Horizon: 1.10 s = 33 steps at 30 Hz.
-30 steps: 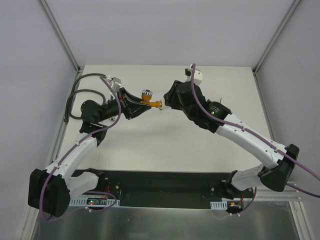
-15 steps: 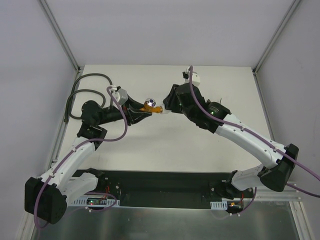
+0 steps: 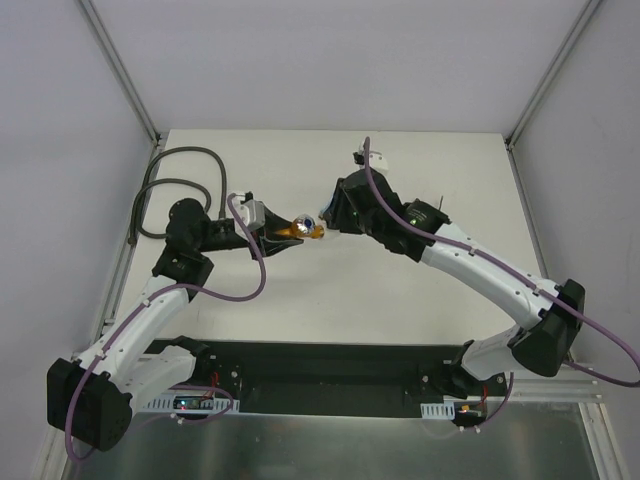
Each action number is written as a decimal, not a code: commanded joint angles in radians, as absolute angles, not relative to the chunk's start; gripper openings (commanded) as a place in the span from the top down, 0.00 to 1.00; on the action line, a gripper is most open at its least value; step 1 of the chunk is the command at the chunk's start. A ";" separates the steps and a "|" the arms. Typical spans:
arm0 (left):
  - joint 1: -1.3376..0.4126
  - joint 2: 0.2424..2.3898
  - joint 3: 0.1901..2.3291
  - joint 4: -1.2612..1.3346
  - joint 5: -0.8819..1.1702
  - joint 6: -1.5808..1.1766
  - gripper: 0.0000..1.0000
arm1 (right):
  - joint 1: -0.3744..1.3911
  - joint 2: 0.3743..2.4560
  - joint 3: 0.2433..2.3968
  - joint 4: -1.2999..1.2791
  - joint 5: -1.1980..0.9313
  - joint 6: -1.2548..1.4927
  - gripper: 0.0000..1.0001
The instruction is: Install the water faucets
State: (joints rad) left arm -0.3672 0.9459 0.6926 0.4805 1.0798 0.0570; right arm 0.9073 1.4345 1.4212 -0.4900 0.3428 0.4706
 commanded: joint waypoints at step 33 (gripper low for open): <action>-0.426 0.959 0.690 0.628 1.213 -0.058 1.00 | 0.818 1.393 1.500 -0.359 0.264 0.414 0.52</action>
